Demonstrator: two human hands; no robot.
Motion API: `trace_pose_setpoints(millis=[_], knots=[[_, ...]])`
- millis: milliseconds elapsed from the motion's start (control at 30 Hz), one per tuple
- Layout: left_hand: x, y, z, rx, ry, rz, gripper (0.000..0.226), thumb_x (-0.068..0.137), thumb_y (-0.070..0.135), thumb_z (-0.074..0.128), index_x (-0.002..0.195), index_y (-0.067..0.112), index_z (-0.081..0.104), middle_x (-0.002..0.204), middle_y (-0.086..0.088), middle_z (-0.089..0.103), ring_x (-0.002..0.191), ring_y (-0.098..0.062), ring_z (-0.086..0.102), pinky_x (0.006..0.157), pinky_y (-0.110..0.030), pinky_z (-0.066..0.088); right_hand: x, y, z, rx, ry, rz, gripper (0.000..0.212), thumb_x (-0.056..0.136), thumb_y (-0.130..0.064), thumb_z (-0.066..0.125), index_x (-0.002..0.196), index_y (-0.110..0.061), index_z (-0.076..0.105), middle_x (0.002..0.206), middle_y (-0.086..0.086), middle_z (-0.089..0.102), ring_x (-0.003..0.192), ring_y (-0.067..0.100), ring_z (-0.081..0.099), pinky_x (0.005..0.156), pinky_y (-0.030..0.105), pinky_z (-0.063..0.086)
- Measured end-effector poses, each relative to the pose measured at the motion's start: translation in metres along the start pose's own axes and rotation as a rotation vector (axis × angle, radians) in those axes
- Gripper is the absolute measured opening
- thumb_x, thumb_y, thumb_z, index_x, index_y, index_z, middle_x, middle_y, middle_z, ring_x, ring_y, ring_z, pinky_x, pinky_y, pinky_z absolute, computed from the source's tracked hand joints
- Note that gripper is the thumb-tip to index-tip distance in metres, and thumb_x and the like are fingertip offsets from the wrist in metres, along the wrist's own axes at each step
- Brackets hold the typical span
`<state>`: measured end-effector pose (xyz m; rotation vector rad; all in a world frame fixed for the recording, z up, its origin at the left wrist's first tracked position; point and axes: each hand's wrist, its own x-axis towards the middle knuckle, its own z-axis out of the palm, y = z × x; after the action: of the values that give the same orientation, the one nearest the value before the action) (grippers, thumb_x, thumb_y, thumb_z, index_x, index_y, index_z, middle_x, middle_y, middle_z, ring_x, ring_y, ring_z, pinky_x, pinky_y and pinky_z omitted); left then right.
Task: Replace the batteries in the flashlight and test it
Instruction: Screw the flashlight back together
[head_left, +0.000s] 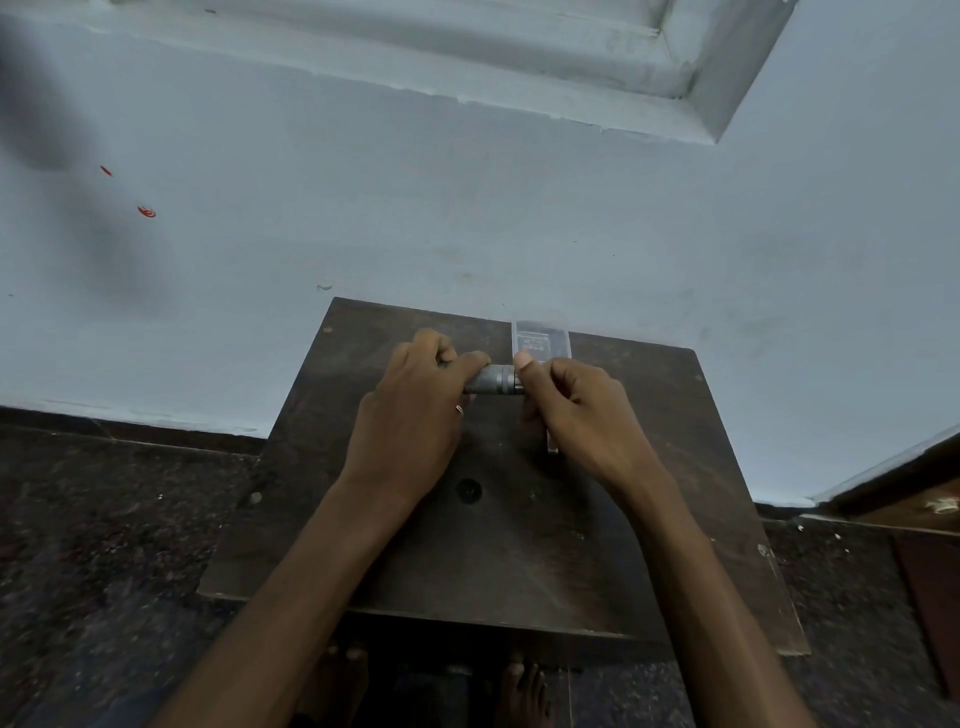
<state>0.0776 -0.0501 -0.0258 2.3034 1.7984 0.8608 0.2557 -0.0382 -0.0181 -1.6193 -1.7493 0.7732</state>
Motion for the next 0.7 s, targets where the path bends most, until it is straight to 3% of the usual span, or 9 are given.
trace_pose_setpoints(millis=[67, 167, 300, 400, 500, 567, 633, 700], knots=[[-0.0001, -0.001, 0.0001, 0.01, 0.002, -0.01, 0.043, 0.088, 0.01, 0.064, 0.126, 0.03, 0.059, 0.111, 0.0, 0.047, 0.101, -0.018, 0.047, 0.057, -0.038, 0.053, 0.0007, 0.0004, -0.0014, 0.056, -0.023, -0.022, 0.023, 0.096, -0.046, 0.063, 0.099, -0.024, 0.069, 0.085, 0.002, 0.073, 0.08, 0.017, 0.071, 0.075, 0.034, 0.06], [0.0003, -0.0035, 0.0, 0.014, 0.006, -0.023, 0.042, 0.089, 0.01, 0.063, 0.125, 0.03, 0.058, 0.111, 0.0, 0.047, 0.101, -0.019, 0.047, 0.058, -0.038, 0.053, 0.0025, 0.0015, -0.0026, 0.157, -0.07, -0.044, 0.025, 0.091, -0.022, 0.075, 0.114, -0.022, 0.068, 0.089, -0.006, 0.071, 0.084, 0.011, 0.07, 0.082, 0.026, 0.059], [0.0001, -0.004, 0.0009, 0.021, 0.002, -0.016, 0.046, 0.088, 0.008, 0.062, 0.128, 0.029, 0.058, 0.112, -0.001, 0.047, 0.101, -0.019, 0.047, 0.057, -0.036, 0.051, 0.0026, 0.0002, -0.0038, 0.159, -0.084, -0.036, 0.02, 0.09, -0.016, 0.075, 0.11, -0.018, 0.072, 0.09, -0.001, 0.074, 0.085, 0.018, 0.071, 0.08, 0.027, 0.058], [0.0003, -0.0043, 0.0012, 0.011, 0.004, -0.008, 0.045, 0.087, 0.009, 0.062, 0.128, 0.029, 0.058, 0.112, -0.001, 0.047, 0.101, -0.019, 0.047, 0.056, -0.035, 0.05, 0.0018, 0.0002, -0.004, 0.128, -0.08, -0.051, 0.008, 0.094, -0.028, 0.071, 0.093, -0.02, 0.072, 0.072, -0.001, 0.067, 0.061, 0.013, 0.058, 0.061, 0.022, 0.051], [0.0006, -0.0032, 0.0021, -0.005, 0.004, 0.001, 0.041, 0.089, 0.013, 0.063, 0.126, 0.03, 0.058, 0.11, 0.0, 0.047, 0.1, -0.018, 0.047, 0.057, -0.036, 0.051, 0.0009, 0.0007, -0.002, 0.027, -0.026, -0.054, 0.04, 0.099, -0.045, 0.059, 0.078, -0.012, 0.068, 0.067, 0.002, 0.07, 0.054, 0.005, 0.056, 0.056, 0.019, 0.046], [0.0005, -0.0022, 0.0032, -0.009, 0.005, 0.018, 0.04, 0.089, 0.014, 0.065, 0.126, 0.029, 0.058, 0.11, 0.0, 0.047, 0.099, -0.018, 0.047, 0.058, -0.038, 0.053, 0.0, -0.0002, -0.0013, 0.013, -0.008, -0.025, 0.056, 0.099, -0.053, 0.053, 0.075, -0.005, 0.068, 0.067, 0.002, 0.072, 0.06, 0.012, 0.066, 0.062, 0.03, 0.054], [0.0001, -0.0015, 0.0043, -0.005, 0.005, 0.029, 0.042, 0.089, 0.013, 0.067, 0.127, 0.028, 0.058, 0.11, 0.0, 0.048, 0.099, -0.017, 0.047, 0.058, -0.038, 0.053, 0.0004, -0.0003, -0.0014, 0.041, -0.008, 0.009, 0.063, 0.099, -0.057, 0.05, 0.074, -0.002, 0.068, 0.065, 0.005, 0.072, 0.062, 0.019, 0.07, 0.066, 0.039, 0.057], [-0.0002, -0.0008, 0.0049, -0.002, 0.001, 0.035, 0.043, 0.089, 0.013, 0.067, 0.128, 0.028, 0.057, 0.111, -0.001, 0.048, 0.1, -0.017, 0.047, 0.058, -0.039, 0.054, 0.0014, -0.0006, -0.0019, 0.067, -0.011, 0.032, 0.064, 0.099, -0.058, 0.05, 0.071, -0.003, 0.069, 0.063, 0.005, 0.071, 0.055, 0.016, 0.069, 0.062, 0.035, 0.057]])
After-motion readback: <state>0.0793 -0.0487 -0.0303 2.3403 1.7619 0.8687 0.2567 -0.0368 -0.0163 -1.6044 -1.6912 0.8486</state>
